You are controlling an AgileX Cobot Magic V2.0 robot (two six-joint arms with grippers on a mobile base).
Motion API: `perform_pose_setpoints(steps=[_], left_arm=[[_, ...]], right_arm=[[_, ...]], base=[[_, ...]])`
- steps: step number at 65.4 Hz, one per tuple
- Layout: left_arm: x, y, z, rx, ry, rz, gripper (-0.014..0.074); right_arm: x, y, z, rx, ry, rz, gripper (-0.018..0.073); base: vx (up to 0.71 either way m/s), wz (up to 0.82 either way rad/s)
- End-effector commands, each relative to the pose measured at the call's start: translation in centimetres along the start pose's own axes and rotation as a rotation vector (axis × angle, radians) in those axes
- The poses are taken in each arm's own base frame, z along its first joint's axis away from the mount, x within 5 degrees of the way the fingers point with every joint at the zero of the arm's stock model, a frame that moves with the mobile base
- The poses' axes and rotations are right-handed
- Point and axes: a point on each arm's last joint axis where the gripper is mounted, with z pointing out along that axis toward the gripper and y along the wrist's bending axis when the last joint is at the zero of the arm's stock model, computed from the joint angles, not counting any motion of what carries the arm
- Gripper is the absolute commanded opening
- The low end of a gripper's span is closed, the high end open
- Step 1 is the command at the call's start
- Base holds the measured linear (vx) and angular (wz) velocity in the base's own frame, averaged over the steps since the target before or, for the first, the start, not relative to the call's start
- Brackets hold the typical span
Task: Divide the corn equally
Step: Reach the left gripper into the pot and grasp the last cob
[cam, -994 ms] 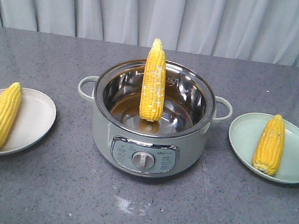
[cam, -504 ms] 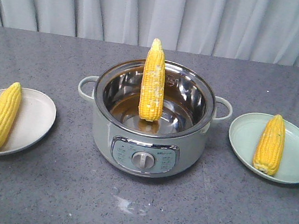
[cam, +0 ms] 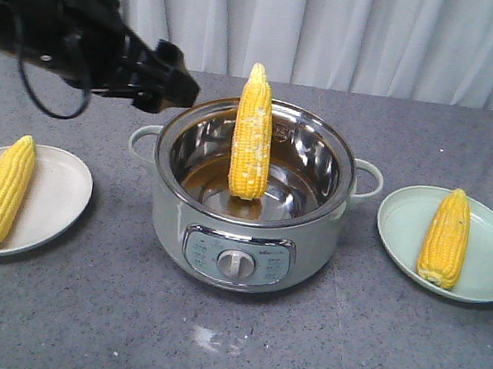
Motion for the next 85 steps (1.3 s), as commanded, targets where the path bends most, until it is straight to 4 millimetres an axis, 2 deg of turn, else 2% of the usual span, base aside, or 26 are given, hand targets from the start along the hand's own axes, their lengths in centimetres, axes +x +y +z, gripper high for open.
perform_pose_setpoints(steps=[1, 11, 24, 43, 58, 85], left_arm=[[-2.4, -1.6, 0.0, 0.041, -0.11, 0.001, 0.0589], [-3.7, -3.3, 3.8, 0.065, -0.067, 0.015, 0.0589], [-4.5, -4.5, 7.5, -0.015, -0.044, 0.015, 0.0589], [-4.0, -4.3, 11.6, -0.084, 0.0, -0.052, 0.0589], [-3.4, -4.1, 13.8, -0.099, 0.009, -0.053, 0.0589], [-2.7, -4.0, 16.4, -0.096, 0.015, -0.072, 0.0589]], right_arm=[[-1.1, 0.1, -1.2, 0.018, -0.104, -0.001, 0.0062], [-1.1, 0.1, -1.2, 0.018, -0.105, -0.001, 0.0062], [-1.1, 0.1, -1.2, 0.018, -0.105, -0.001, 0.0062], [-1.2, 0.1, -1.2, 0.02, -0.109, -0.001, 0.0062], [-1.2, 0.1, -1.2, 0.02, -0.109, -0.001, 0.0062], [-1.2, 0.1, -1.2, 0.02, -0.109, -0.001, 0.0062]], base=[[0.0, 0.0], [0.0, 0.0], [0.0, 0.0], [0.0, 0.0], [0.0, 0.0], [0.0, 0.0]])
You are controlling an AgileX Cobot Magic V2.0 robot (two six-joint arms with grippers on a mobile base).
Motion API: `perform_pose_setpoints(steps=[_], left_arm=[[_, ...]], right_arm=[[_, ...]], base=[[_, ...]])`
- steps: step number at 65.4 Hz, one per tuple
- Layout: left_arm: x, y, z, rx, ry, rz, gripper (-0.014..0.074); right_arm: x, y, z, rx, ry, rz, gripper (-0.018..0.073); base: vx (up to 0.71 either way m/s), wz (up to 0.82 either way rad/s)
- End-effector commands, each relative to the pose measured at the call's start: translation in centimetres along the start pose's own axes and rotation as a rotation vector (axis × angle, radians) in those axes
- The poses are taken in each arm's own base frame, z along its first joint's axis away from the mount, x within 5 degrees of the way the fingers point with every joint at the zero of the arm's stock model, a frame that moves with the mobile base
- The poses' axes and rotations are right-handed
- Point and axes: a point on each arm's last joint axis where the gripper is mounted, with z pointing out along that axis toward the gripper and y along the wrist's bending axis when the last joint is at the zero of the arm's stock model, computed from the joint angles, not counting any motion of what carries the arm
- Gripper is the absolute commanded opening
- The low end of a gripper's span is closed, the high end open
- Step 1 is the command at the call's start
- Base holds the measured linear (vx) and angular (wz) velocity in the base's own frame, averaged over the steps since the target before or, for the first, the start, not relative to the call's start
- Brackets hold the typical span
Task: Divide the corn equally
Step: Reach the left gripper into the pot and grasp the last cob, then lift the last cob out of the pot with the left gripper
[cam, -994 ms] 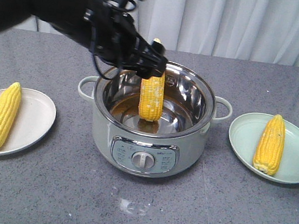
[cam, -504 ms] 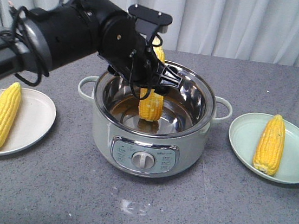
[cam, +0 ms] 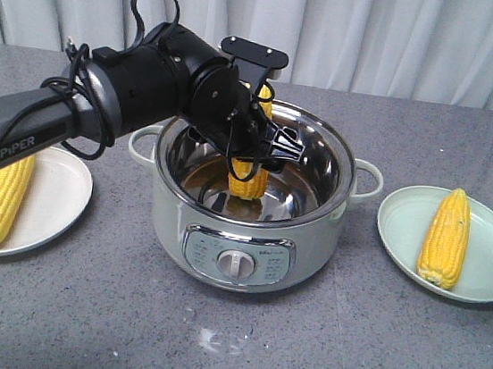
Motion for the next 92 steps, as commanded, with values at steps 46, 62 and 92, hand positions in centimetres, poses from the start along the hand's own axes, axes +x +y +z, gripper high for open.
perform_pose_setpoints(steps=[46, 62, 92], left_arm=[[-2.1, -0.1, -4.4, 0.019, -0.134, -0.002, 0.0115], [-3.0, 0.7, -10.9, 0.006, -0.214, -0.001, 0.0122], [-2.3, 7.7, -24.5, -0.167, -0.375, -0.121, 0.0128]], right_arm=[[-1.2, 0.1, -1.2, 0.02, -0.108, -0.001, 0.0062], [-1.2, 0.1, -1.2, 0.02, -0.108, -0.001, 0.0062], [-1.2, 0.1, -1.2, 0.02, -0.108, -0.001, 0.0062]], base=[[0.0, 0.0], [0.0, 0.0], [0.0, 0.0]])
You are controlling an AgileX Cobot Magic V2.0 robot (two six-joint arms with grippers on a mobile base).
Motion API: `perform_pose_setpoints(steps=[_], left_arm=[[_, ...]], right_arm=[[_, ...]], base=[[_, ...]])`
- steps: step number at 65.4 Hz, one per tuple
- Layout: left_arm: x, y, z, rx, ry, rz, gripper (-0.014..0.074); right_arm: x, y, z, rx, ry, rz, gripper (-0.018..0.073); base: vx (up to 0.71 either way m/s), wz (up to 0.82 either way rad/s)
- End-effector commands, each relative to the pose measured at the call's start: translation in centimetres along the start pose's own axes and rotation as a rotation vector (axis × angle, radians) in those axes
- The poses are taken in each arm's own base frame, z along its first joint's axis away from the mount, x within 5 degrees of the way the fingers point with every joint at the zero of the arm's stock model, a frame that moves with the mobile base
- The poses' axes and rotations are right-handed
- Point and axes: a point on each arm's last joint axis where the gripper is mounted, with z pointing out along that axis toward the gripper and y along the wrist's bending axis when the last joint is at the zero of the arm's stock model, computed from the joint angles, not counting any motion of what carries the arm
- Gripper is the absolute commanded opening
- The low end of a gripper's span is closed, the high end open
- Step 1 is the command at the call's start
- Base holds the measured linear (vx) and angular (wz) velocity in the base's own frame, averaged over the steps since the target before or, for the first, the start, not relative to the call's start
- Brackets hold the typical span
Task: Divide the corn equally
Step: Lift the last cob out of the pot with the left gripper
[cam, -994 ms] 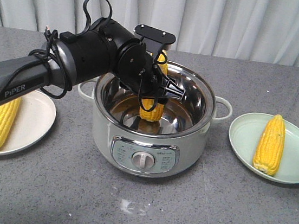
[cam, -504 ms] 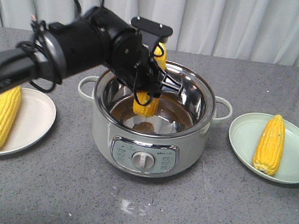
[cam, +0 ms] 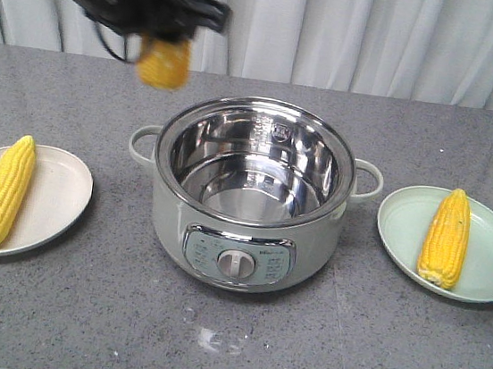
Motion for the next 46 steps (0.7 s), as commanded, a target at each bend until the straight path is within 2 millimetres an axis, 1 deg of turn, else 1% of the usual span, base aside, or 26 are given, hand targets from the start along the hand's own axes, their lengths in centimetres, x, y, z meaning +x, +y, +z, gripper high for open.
perform_pose_setpoints(steps=[1, 11, 21, 34, 46], left_arm=[[-1.6, 2.8, -4.7, -0.042, -0.133, -0.058, 0.0128], [-1.3, 6.5, -6.4, -0.144, -0.109, -0.121, 0.0128], [-0.8, 9.2, -7.6, -0.224, -0.079, -0.177, 0.0128], [-0.3, 10.7, -8.3, -0.285, -0.032, -0.182, 0.0128], [-0.3, 11.0, -8.4, -0.312, -0.04, -0.182, 0.0128]], right_arm=[[-1.2, 0.1, -1.2, 0.02, -0.108, -0.001, 0.0062], [-1.2, 0.1, -1.2, 0.02, -0.108, -0.001, 0.0062], [-1.2, 0.1, -1.2, 0.02, -0.108, -0.001, 0.0062], [-1.2, 0.1, -1.2, 0.02, -0.108, -0.001, 0.0062], [-1.2, 0.1, -1.2, 0.02, -0.108, -0.001, 0.0062]], base=[[0.0, 0.0], [0.0, 0.0], [0.0, 0.0], [0.0, 0.0], [0.0, 0.0]])
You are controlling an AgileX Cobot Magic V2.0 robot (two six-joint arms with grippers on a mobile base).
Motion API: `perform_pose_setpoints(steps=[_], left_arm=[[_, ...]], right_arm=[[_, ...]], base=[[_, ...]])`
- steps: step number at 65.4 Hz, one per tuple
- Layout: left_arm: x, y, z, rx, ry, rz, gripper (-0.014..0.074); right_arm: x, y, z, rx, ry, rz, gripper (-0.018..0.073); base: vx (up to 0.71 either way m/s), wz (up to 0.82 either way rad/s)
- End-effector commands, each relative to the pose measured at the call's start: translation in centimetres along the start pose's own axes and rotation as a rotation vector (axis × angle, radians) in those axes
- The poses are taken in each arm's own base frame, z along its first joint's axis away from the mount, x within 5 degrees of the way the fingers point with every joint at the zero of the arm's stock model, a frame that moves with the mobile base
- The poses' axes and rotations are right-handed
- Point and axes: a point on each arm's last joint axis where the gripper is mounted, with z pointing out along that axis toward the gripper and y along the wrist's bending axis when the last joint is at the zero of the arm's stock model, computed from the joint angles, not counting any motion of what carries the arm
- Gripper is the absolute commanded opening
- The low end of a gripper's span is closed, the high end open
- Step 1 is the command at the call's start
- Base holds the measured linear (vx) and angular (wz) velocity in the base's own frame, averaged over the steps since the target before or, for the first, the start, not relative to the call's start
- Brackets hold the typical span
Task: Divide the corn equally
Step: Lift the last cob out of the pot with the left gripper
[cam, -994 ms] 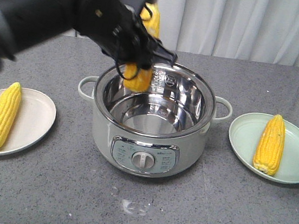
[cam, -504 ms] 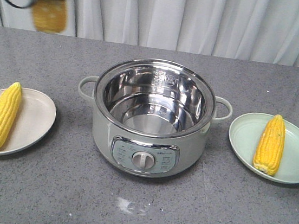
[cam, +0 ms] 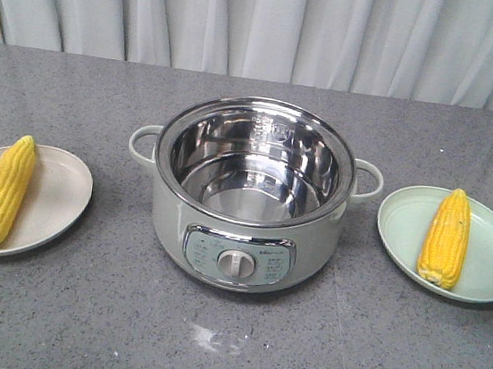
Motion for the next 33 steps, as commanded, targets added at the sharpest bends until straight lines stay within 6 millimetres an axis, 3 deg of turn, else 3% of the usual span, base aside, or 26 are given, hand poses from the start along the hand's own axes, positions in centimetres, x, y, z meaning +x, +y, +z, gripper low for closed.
perform_pose_setpoints(steps=[1, 33], left_arm=[[-0.95, 0.87, -2.49, -0.002, -0.128, -0.016, 0.0128], [-0.92, 0.88, -2.49, -0.003, -0.125, -0.016, 0.0128]], right_arm=[[-1.17, 0.07, -1.22, 0.02, -0.108, -0.001, 0.0062], [-1.17, 0.07, -1.22, 0.02, -0.108, -0.001, 0.0062]], base=[[0.0, 0.0], [0.0, 0.0]])
